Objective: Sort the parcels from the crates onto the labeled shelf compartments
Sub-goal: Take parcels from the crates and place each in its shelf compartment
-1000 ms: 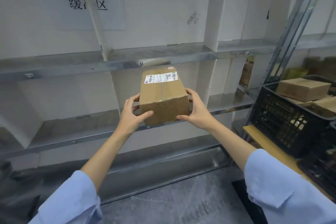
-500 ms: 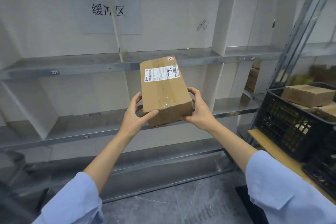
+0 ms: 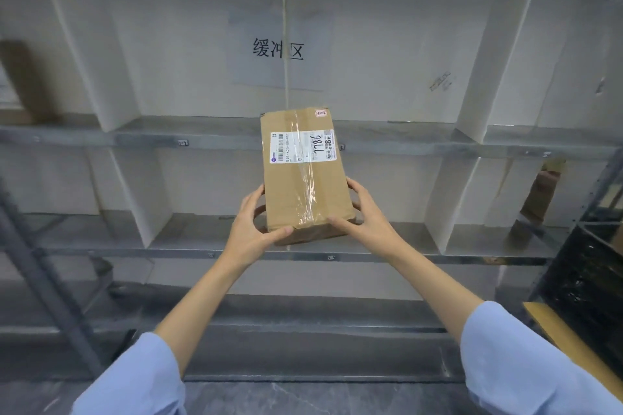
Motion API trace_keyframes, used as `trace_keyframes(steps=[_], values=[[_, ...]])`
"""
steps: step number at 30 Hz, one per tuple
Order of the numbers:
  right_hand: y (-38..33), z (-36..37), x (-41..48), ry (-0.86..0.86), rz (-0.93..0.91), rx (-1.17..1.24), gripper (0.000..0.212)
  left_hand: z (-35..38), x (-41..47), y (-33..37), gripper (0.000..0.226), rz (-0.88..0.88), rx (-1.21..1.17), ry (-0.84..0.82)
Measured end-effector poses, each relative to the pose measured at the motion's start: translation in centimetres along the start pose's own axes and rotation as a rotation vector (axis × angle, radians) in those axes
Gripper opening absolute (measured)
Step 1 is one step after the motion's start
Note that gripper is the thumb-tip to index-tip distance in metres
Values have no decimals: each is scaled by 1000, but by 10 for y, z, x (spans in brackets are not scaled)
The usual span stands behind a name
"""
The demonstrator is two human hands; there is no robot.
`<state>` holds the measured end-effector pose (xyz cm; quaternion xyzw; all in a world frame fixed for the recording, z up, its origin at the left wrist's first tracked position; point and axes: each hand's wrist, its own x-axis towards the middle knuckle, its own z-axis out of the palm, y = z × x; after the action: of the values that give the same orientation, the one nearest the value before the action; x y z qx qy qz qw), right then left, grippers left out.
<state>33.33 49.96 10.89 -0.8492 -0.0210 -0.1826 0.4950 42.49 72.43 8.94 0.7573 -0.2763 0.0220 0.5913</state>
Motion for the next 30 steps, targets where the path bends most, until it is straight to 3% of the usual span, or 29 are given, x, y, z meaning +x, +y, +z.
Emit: trace_keyframes(steps=[5,12,17,30], values=[[-12,34,43,-81,-33,85,71,-44,-5,0,101,8,84,118],[-34,89,80,-248,-157,90,82,-98,-30,4,103,3,174,275],[-54,135,94,-330,-244,106,62,-132,-55,8,106,-39,248,373],[-110,244,119,-460,-283,215,79,-241,-84,-22,107,-121,293,489]])
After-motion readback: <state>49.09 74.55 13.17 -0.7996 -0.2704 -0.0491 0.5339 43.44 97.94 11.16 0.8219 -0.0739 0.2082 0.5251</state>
